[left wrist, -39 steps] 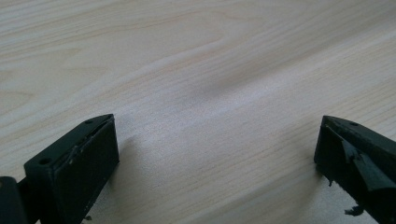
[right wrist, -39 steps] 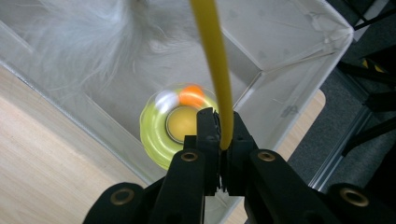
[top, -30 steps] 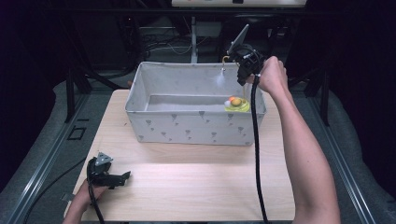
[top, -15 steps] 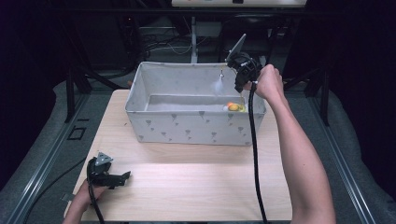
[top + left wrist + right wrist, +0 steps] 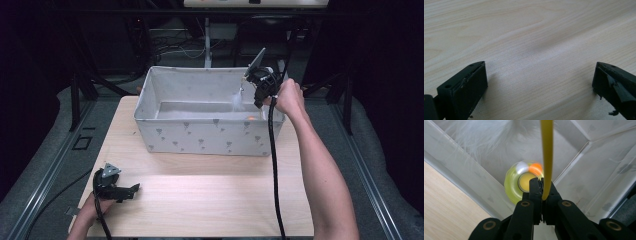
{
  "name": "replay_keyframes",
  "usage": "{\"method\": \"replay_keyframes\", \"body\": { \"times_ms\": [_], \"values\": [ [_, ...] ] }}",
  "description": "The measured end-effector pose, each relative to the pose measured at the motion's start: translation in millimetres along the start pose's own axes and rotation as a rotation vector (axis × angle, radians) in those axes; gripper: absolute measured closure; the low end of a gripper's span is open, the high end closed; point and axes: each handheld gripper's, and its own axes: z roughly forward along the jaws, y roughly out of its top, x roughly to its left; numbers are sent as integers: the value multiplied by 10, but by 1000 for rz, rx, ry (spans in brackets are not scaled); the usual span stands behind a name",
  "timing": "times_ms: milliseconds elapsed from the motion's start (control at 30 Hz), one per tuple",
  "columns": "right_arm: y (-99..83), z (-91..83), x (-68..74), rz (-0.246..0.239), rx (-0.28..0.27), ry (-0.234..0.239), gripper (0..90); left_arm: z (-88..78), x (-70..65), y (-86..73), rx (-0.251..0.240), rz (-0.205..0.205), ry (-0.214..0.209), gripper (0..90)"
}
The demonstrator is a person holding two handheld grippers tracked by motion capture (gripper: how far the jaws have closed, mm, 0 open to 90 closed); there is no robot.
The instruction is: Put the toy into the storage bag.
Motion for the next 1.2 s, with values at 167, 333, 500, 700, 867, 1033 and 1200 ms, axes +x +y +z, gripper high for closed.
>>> {"method": "replay_keyframes", "body": {
  "times_ms": [167,333,500,700,867,1033,1200],
  "values": [
    [-80,129,-40,12,30,4,876,0,0,0,-1,0,0,0],
    [-172,231,-94,30,45,11,875,0,0,0,-1,-1,0,0],
    [-255,309,-132,46,58,9,868,-3,0,0,2,0,-2,0],
    [-312,322,-179,57,69,11,868,-2,0,0,1,-1,-2,0],
    [-331,318,-190,64,65,15,865,-1,-1,-1,-1,-1,0,0],
    [-337,235,-193,70,32,22,779,-3,1,0,2,0,-2,0],
    [-350,37,-191,82,-14,16,647,-3,1,1,2,0,-2,0]
  ]
}}
